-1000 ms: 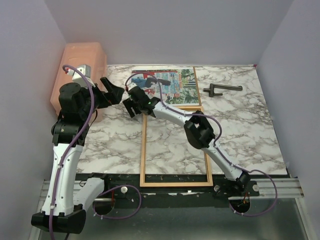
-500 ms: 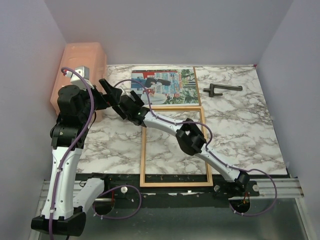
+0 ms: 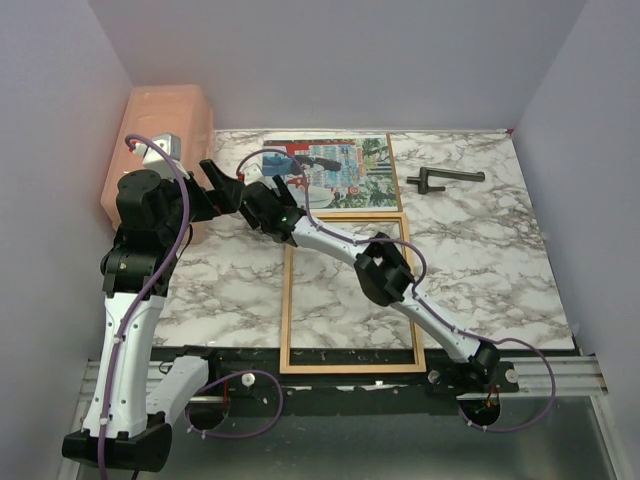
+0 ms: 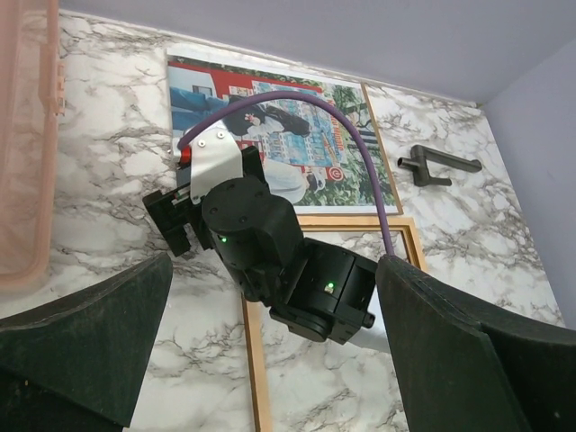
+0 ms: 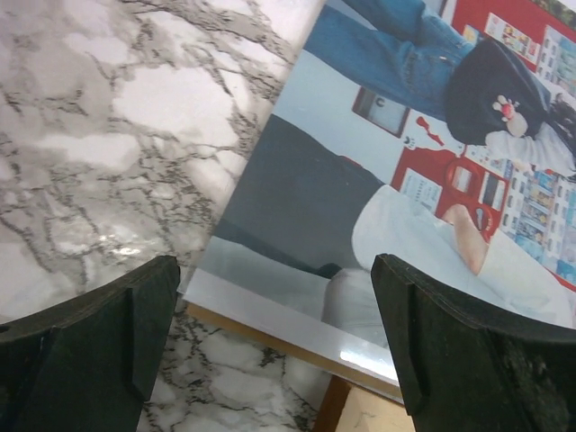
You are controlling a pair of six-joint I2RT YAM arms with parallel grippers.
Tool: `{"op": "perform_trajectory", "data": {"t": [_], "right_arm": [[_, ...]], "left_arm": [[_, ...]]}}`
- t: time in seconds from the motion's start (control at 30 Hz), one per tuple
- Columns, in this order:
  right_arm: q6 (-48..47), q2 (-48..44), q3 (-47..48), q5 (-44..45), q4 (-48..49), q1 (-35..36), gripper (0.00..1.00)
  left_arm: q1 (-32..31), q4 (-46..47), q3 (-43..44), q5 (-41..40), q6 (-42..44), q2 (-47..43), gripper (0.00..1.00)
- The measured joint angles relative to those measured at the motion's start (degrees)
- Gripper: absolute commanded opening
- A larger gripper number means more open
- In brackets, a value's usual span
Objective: Put the photo into the frame
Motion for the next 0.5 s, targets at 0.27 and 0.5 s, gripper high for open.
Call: {"op": "perform_trajectory", "data": {"t": [0.27, 0.5], "right_arm": [[0.15, -0.02, 0.00, 2.73, -0.26, -1.16, 0.95], [-0.24, -0.44, 0.00, 2.97, -0.92, -1.62, 0.96]], "left_arm": [[0.00, 0.02, -0.17, 0.15, 0.02, 0.13, 0.99], [0.00, -0.02, -1.25, 0.74, -0.02, 0.15, 0.99]]}}
